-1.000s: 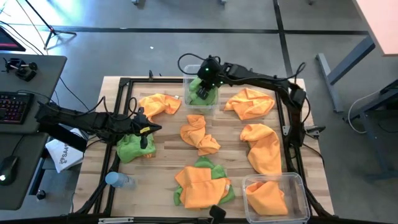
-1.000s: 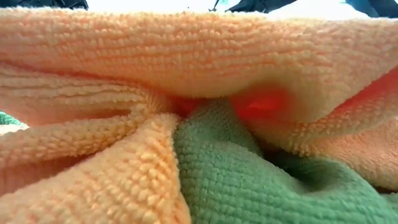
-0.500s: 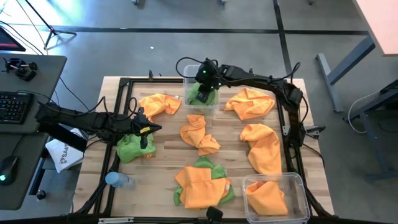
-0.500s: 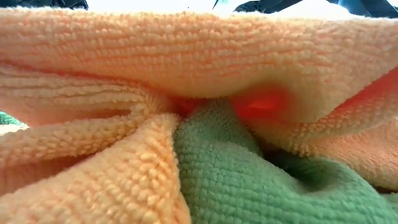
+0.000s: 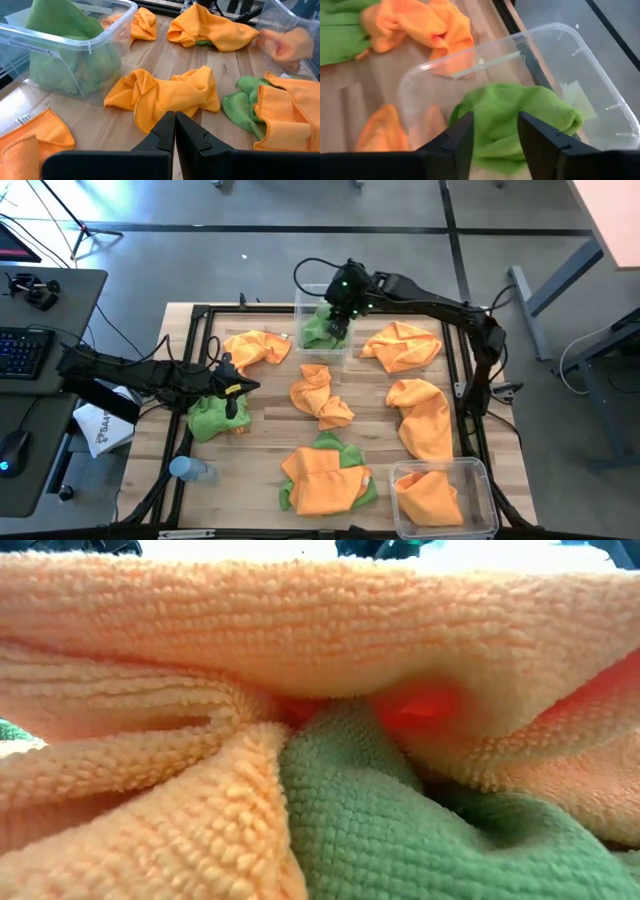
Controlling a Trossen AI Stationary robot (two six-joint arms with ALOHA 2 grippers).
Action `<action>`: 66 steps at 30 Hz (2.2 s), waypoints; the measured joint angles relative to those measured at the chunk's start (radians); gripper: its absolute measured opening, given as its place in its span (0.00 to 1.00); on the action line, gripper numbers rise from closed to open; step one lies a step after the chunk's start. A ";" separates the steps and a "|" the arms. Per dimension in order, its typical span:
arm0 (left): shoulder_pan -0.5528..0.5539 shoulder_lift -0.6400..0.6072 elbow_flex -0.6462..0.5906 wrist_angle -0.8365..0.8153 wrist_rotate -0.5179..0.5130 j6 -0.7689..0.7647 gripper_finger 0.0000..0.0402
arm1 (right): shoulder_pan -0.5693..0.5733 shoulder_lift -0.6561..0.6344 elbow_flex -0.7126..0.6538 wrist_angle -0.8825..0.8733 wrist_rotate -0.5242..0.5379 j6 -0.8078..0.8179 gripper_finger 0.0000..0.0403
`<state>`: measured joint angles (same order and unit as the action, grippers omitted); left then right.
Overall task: Sort microfiber towel by color & place in baskets
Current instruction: Put the orange microfiber towel into the bottom transparent bin
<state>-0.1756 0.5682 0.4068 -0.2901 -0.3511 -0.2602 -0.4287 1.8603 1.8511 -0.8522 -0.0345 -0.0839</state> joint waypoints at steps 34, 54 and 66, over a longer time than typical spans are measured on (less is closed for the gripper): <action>-0.024 0.005 0.000 0.027 0.028 -0.048 0.00 | 0.558 -0.737 -0.881 0.284 0.361 0.451 0.00; -0.012 0.400 0.195 0.132 0.026 -0.071 0.00 | 0.667 -0.880 -1.146 0.458 0.460 0.575 0.00; 0.048 0.702 0.323 0.102 0.028 -0.072 0.01 | 0.667 -0.880 -1.146 0.461 0.459 0.554 0.00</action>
<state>-0.1274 1.2705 0.7300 -0.1877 -0.3230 -0.3319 0.2386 0.9798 0.7048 -0.3908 0.4247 0.4705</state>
